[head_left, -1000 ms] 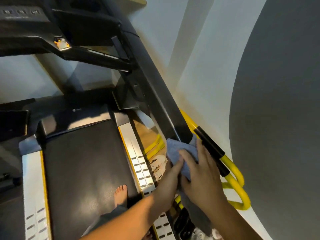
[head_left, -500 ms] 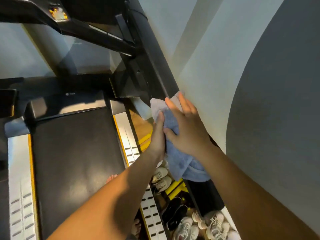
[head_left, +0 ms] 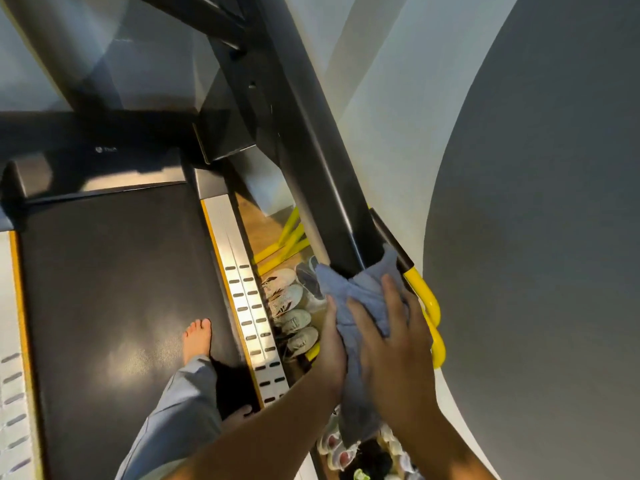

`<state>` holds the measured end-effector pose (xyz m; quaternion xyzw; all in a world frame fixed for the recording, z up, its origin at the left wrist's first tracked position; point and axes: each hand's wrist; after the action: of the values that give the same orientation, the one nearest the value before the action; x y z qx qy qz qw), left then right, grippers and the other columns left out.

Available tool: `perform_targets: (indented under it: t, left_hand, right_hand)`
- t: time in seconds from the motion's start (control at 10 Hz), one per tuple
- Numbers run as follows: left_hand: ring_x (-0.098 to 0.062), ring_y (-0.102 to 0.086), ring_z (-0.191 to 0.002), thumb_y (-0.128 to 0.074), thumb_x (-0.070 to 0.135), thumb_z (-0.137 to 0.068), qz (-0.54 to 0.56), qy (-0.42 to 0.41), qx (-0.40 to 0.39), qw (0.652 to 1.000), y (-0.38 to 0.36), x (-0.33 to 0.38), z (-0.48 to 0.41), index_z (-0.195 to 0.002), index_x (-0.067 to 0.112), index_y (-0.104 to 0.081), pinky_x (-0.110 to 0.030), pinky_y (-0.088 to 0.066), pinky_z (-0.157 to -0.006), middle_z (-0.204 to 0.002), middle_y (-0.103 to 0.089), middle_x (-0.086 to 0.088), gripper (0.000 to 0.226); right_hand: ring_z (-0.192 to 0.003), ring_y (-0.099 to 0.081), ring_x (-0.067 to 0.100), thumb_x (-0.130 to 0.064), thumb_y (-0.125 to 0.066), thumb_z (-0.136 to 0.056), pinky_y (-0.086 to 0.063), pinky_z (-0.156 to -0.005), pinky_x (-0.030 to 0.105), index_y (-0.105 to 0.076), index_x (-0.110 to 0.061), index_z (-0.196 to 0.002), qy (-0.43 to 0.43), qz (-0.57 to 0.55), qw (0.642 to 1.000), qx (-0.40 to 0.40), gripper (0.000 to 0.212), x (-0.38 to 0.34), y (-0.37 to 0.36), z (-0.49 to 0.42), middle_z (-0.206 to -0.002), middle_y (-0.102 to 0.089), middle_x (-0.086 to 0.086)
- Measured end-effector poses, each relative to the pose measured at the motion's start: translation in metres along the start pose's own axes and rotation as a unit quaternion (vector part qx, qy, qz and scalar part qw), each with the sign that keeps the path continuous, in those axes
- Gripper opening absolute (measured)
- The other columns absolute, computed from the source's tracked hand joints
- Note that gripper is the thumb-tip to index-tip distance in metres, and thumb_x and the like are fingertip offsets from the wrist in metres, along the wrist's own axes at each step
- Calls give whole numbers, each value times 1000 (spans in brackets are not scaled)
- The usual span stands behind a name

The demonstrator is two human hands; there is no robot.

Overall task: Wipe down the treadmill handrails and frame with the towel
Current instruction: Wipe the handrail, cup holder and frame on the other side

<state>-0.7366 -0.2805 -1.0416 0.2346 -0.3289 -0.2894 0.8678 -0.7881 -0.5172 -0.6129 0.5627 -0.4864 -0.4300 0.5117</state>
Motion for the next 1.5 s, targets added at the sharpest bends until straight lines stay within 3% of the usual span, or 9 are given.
perform_targets:
  t: [0.2,0.4,0.5,0.6,0.7,0.8,1.0,1.2,1.5]
  left_hand:
    - [-21,-43,-88,-75,2,-67,-43,-5,-11,999,2,18,3,-106,14,-49,-36,-44,-85,-98,-46,-7,48]
    - [-25,-47,-88,-85,6,-64,1,-8,-58,998,-2,22,-8,-109,8,-54,-42,-50,-84,-96,-34,-10,54]
    - [-24,-64,-104,-70,44,-86,388,-45,-196,899,48,156,102,-129,13,-60,-40,-54,-91,-121,-56,-18,55]
    - [-26,-70,-103,-44,45,-101,716,-111,-320,611,163,281,206,-136,6,-54,-34,-59,-78,-124,-67,-17,53]
    - [-27,-70,-103,-40,45,-101,756,-89,-271,589,181,288,201,-138,4,-50,-33,-59,-77,-124,-66,-19,55]
    - [-25,-69,-103,-50,52,-96,754,-51,-200,624,199,297,173,-134,8,-55,-33,-59,-78,-126,-65,-17,59]
    - [-25,-64,-106,-72,86,-20,711,66,-5,700,246,324,111,-130,16,-52,-41,-54,-94,-125,-63,-8,132]
    - [-32,-69,-94,-72,46,-80,729,66,73,678,298,342,104,-98,6,-63,-48,-57,-87,-98,-72,-13,46]
    - [-17,-57,-114,-46,50,-89,589,-140,133,785,356,371,72,-133,28,-42,-45,-44,-102,-121,-60,0,49]
  right_hand:
    - [-132,-44,37,-30,-80,-72,-55,-88,48,-21,-23,-149,-46,-13,998,-42,97,-2,10,-4,-154,-31,16]
    - [-136,-40,32,-42,-67,-83,-54,-92,42,1,-23,-151,-55,-22,996,-63,99,-13,12,-45,-160,-16,14]
    - [-138,-36,31,-47,-60,-87,-49,-98,40,2,-22,-153,-66,-35,995,-65,94,-23,14,-77,-159,-15,12]
    - [-135,-39,28,-50,-60,-87,-47,-101,39,1,-22,-153,-68,-41,995,-62,94,-32,17,-109,-156,-19,9]
    - [-129,-45,28,-49,-63,-86,-49,-95,37,-3,-21,-152,-63,-50,996,-41,92,-40,16,-138,-151,-27,9]
    - [-127,-45,29,-48,-63,-86,-49,-94,39,-5,-20,-151,-56,-48,997,-31,91,-49,13,-167,-149,-29,10]
    - [-119,-52,32,-50,-62,-86,-50,-90,41,-7,-19,-151,-52,-17,998,-20,91,-68,10,-232,-147,-33,13]
    - [-124,-48,36,-51,-62,-86,-45,-97,47,-10,-18,-153,-57,-35,997,-28,91,-97,10,-317,-149,-34,14]
    - [-131,-40,39,-36,-67,-85,-36,-106,43,-3,-14,-155,-46,-58,994,-83,97,-136,15,-464,-150,-31,20]
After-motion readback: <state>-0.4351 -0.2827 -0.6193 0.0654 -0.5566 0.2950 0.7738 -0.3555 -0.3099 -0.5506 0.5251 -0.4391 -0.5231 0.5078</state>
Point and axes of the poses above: each hand's wrist, its own z-axis away from the middle knuckle, its own y-axis out of the back of the hand, x = y × z
